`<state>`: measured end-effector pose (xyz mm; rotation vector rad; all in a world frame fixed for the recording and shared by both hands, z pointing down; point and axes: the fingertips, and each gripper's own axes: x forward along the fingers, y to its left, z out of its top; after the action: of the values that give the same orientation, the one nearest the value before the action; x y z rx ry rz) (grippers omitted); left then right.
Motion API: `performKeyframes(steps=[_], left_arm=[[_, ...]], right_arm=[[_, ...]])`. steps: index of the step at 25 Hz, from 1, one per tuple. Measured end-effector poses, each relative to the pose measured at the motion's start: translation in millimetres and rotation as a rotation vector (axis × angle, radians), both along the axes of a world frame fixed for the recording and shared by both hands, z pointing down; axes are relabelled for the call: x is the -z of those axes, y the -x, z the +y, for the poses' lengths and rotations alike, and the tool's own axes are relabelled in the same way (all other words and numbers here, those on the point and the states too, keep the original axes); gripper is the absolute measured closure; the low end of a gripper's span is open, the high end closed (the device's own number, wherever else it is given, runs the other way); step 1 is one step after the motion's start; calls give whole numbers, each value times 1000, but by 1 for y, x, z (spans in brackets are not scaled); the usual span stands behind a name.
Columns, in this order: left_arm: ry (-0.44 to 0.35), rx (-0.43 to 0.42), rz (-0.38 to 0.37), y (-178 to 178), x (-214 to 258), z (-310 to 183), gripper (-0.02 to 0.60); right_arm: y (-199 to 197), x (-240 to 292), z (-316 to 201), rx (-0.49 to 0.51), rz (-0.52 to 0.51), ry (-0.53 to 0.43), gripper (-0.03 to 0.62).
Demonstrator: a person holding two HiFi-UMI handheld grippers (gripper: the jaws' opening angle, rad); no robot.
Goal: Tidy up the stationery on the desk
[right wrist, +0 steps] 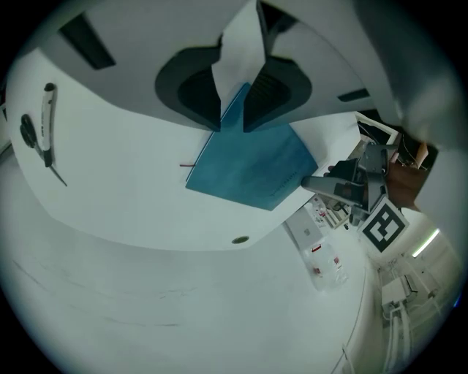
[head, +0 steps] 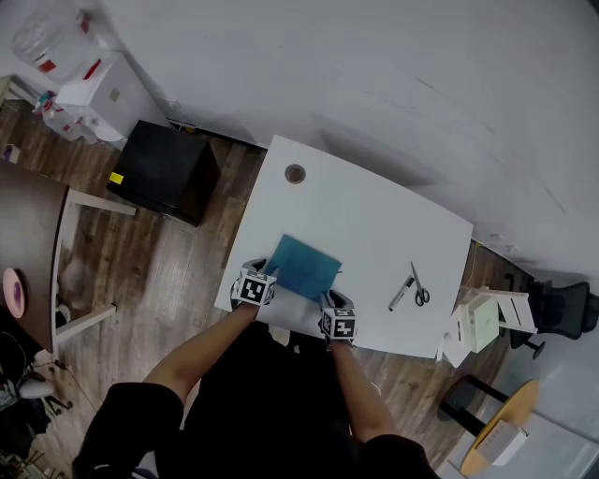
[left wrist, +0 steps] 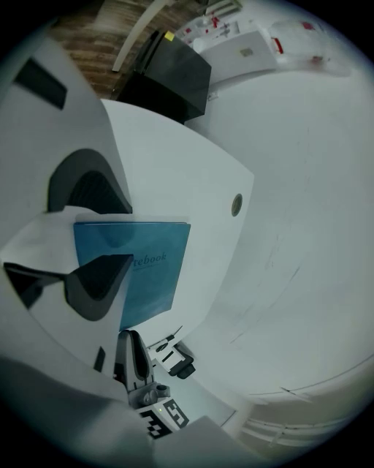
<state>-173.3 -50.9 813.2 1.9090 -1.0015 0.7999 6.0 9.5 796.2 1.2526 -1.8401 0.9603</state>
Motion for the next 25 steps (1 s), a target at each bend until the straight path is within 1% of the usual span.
performKeyframes(steps=[2, 5, 8, 13, 16, 18, 21, 23, 25], left_arm=[[9, 35, 16, 3, 4, 7, 402], [33, 72, 36, 2, 7, 23, 402], [49, 94, 38, -3, 6, 40, 402], [75, 179, 47, -13, 5, 60, 402], [95, 224, 50, -23, 3, 70, 402], [102, 260, 62, -30, 3, 73, 402], [105, 316, 86, -39, 3, 73, 402], [111, 334, 85, -42, 2, 71, 402], [115, 334, 93, -47, 1, 69, 402]], right_arm=[[-5, 8, -14, 29, 14, -32, 491], [-7, 14, -39, 155, 61, -56, 490], [-8, 15, -69, 231, 56, -65, 485], [-4, 11, -103, 347, 61, -69, 479], [-5, 2, -109, 396, 65, -37, 477], [-4, -3, -108, 425, 50, -10, 477], [-3, -5, -107, 467, 21, -4, 477], [-2, -4, -106, 486, 7, 0, 477], [0, -4, -104, 495, -3, 4, 477]])
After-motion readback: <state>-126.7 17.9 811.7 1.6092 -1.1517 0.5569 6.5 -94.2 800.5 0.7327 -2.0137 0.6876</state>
